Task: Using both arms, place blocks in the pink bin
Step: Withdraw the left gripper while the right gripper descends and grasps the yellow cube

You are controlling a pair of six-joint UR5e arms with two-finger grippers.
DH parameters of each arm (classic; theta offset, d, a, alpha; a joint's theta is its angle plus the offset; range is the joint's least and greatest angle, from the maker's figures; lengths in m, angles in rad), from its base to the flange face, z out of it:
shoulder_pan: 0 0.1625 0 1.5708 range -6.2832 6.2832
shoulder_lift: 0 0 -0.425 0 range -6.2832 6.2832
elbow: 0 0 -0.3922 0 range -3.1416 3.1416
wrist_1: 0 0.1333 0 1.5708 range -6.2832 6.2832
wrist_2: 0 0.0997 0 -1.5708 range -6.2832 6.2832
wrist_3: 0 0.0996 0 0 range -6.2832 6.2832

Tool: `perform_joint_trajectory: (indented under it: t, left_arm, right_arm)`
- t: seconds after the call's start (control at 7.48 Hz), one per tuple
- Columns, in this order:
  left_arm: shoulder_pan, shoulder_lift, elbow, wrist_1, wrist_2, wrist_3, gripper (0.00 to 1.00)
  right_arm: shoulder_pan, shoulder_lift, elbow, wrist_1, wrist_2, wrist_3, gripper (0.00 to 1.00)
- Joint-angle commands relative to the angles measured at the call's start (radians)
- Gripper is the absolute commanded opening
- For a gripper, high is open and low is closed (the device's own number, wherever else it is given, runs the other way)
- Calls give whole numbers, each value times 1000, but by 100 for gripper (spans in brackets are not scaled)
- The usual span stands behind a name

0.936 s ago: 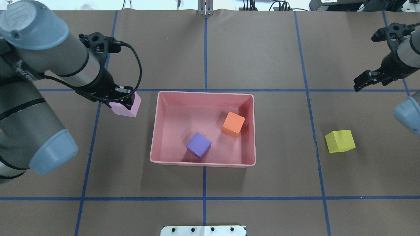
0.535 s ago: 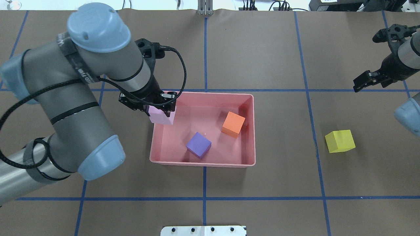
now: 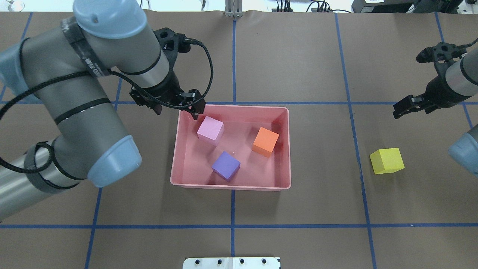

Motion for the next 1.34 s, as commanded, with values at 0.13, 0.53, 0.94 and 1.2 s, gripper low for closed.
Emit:
perform_joint_trajectory:
  t: [0.13,0.53,0.94,1.2]
  left_arm:
    - [-240,250,-11,-1,-108,514,100]
    - [-267,291,-11,-4,-106,571,100]
    - [-269,306,-11,-10,-106,577,100]
    - [-267,307,-11,-10,-106,577,100]
  right_arm:
    - [-96,-115,31,181,-28,127,100]
    - [-231,-128,27,249,-161,272,100]
    - [-291,-172,18,298,-220,300,100]
    - [-323,-175,-37,341,-259,302,100]
